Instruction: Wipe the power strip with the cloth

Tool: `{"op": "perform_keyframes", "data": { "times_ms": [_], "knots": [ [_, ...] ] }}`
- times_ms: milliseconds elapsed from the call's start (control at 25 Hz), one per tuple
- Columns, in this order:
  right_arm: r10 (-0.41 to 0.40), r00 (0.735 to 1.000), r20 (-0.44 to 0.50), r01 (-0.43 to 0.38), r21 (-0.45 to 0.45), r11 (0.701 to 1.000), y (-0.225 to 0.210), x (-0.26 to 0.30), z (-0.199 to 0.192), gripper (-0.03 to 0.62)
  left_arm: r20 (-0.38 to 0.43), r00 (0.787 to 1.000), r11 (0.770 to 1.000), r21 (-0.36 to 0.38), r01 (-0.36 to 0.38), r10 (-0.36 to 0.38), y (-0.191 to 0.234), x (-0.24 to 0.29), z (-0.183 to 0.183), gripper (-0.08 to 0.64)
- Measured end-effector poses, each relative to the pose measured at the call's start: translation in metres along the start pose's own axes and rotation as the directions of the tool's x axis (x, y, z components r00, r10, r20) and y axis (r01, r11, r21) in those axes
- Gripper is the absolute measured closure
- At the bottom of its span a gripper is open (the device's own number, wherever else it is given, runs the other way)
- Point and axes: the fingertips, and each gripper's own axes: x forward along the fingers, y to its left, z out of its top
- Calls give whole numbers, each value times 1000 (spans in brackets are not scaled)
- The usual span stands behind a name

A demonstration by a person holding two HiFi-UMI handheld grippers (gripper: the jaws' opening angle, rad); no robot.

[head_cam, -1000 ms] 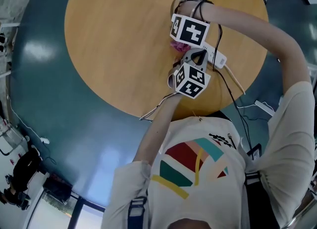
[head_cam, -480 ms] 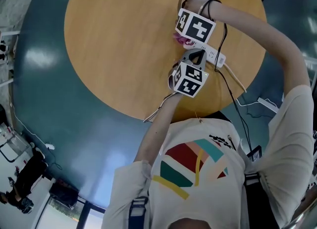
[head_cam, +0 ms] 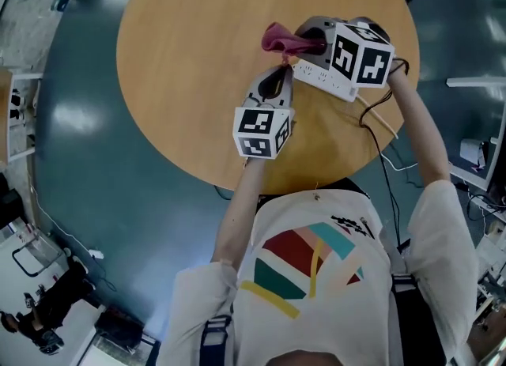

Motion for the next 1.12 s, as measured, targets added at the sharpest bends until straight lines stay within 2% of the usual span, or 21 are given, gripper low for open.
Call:
{"op": "perform_keyframes", "data": {
  "times_ms": [40,80,120,160,200,240,280,320,360,400,440,520,600,680,840,960,1120],
  "knots": [
    [-93,995,40,88,120,989,0,-8,2,554,31,999,1000,17,-8,8,3,-5,9,518],
    [-197,978,67,175,247,953,0,-18,3,554,60,998,999,33,-16,14,4,-11,18,518],
    [-302,950,85,250,376,893,2,-28,4,553,84,996,999,47,-25,21,4,-18,26,518],
    [-400,911,100,301,500,812,6,-40,5,552,100,995,998,59,-36,30,1,-26,33,518],
    [-489,864,122,321,615,720,13,-54,5,553,110,993,996,72,-48,40,-3,-33,38,518],
    [-568,808,156,305,714,630,20,-68,7,553,119,992,994,88,-61,50,-8,-39,44,518],
    [-635,748,192,265,791,551,28,-80,8,554,130,990,992,106,-71,57,-14,-44,50,518],
    [-690,690,217,222,844,487,36,-90,10,554,145,988,989,126,-78,60,-18,-48,56,518],
    [-733,643,222,198,877,439,45,-97,11,554,160,985,986,146,-83,59,-21,-54,63,518],
    [-762,613,207,200,893,403,54,-100,14,554,175,983,982,165,-87,57,-24,-61,70,518],
    [-779,599,183,221,898,381,64,-99,17,554,186,981,979,185,-88,53,-26,-70,76,518],
    [-785,604,141,265,893,364,80,-93,25,554,202,978,971,222,-88,42,-30,-83,86,518],
    [-779,614,129,266,895,358,91,-85,24,554,208,978,967,242,-83,32,-35,-84,85,518],
    [-780,613,129,263,897,355,100,-76,15,554,211,977,967,243,-79,26,-39,-77,75,518],
    [-790,601,125,310,874,374,110,-80,12,554,222,975,965,253,-71,14,-50,-76,69,518],
    [-800,588,122,321,872,369,112,-98,12,554,233,972,965,255,-69,8,-65,-82,76,518],
    [-790,603,111,340,860,381,110,-99,15,554,251,968,964,252,-80,15,-64,-87,82,518]
  ]
}}
